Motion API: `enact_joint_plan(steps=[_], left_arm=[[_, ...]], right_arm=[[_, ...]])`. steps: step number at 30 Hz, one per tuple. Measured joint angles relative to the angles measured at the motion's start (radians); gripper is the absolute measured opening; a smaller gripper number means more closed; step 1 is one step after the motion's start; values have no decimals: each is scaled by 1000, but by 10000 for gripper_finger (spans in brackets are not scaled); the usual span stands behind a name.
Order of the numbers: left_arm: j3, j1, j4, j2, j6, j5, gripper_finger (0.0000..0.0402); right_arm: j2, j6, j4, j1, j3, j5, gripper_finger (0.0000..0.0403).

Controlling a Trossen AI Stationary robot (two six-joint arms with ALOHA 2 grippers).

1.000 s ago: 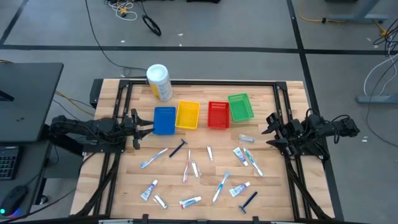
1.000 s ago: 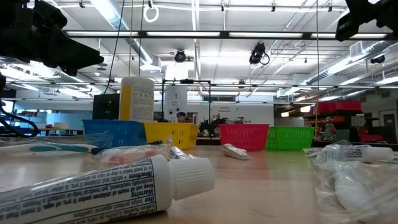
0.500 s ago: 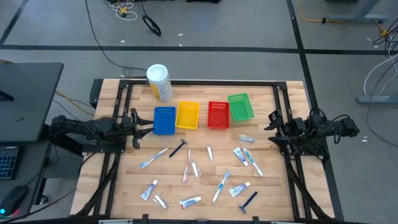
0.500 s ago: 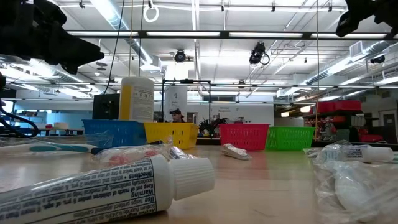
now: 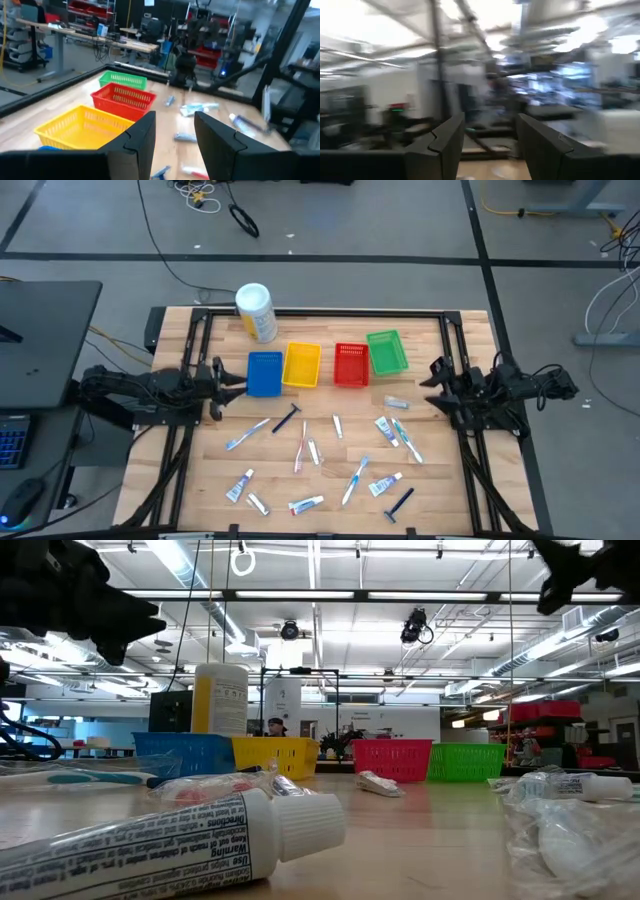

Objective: Pick & Place Travel size toiletries
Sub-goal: Put the blue toothbrush into the blue bin

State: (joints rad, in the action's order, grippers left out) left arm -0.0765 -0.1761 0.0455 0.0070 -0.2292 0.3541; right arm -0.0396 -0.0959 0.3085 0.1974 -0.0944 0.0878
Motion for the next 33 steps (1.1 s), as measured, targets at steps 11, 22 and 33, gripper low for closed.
enact_joint_plan(steps=[11, 22, 33], left_arm=[[-131, 0, -140, 242, 92, -80, 143], [-462, -2, 285, 629, -20, -96, 150], [-486, -51, 444, 863, -288, -144, 216]], right_arm=[[-410, -1, 197, -30, -74, 87, 190], [-907, 33, -127, -76, -420, 86, 191], [-1128, 5, -117, -152, -442, 85, 230]])
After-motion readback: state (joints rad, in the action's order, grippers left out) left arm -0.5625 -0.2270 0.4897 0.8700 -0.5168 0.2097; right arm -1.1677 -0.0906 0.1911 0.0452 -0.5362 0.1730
